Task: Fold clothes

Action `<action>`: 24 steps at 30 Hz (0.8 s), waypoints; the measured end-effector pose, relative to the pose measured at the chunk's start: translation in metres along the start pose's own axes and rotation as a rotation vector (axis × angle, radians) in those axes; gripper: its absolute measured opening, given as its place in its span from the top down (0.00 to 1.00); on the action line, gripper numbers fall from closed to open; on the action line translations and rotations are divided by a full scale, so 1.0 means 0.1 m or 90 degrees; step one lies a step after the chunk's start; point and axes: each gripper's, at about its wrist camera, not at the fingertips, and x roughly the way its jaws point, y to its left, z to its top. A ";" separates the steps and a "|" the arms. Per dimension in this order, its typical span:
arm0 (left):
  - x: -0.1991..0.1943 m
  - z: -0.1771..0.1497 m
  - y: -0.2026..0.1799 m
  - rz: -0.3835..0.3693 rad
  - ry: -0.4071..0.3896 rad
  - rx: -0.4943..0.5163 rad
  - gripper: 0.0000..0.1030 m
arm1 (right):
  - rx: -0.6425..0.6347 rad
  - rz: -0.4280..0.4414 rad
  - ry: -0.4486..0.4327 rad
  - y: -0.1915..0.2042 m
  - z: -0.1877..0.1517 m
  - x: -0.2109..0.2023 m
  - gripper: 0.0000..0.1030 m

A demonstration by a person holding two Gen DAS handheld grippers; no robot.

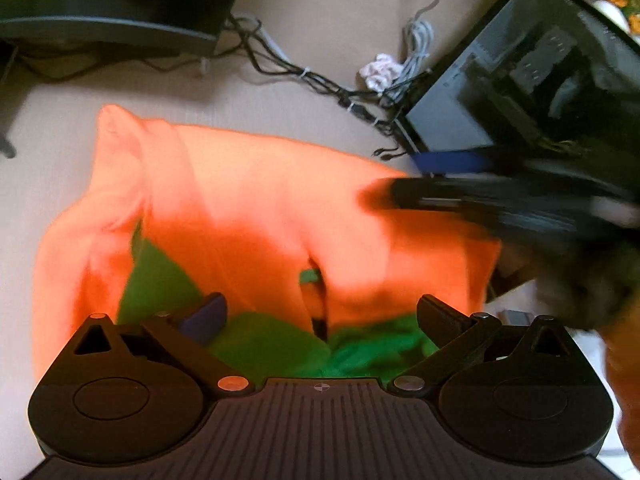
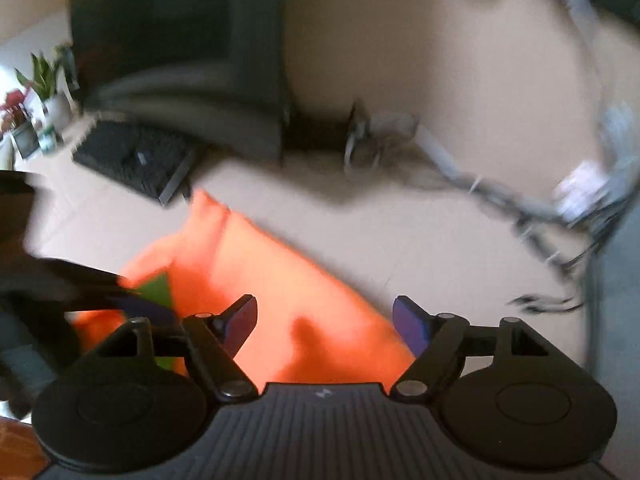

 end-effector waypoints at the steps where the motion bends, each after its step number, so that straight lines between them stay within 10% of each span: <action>1: -0.04 -0.04 -0.01 -0.012 0.002 -0.004 0.00 | 0.009 0.006 0.032 -0.06 0.03 0.21 0.27; 6: -0.07 -0.22 -0.05 -0.097 0.041 -0.030 0.00 | 0.034 0.091 0.119 -0.22 0.00 0.66 0.26; 10: 0.24 -0.19 -0.09 -0.113 0.074 -0.034 0.00 | 0.013 0.118 0.097 -0.16 -0.02 0.53 0.72; 13: 0.53 -0.04 -0.08 -0.081 0.061 -0.042 0.00 | 0.012 0.102 0.049 -0.16 0.18 0.36 0.84; 19: 0.72 0.24 0.00 -0.002 0.006 -0.048 0.00 | -0.150 0.063 -0.073 0.27 0.42 -0.31 0.86; 24: 0.05 -0.19 0.02 -0.013 0.049 0.038 0.00 | -0.336 -0.026 -0.074 0.68 -0.32 -0.21 0.86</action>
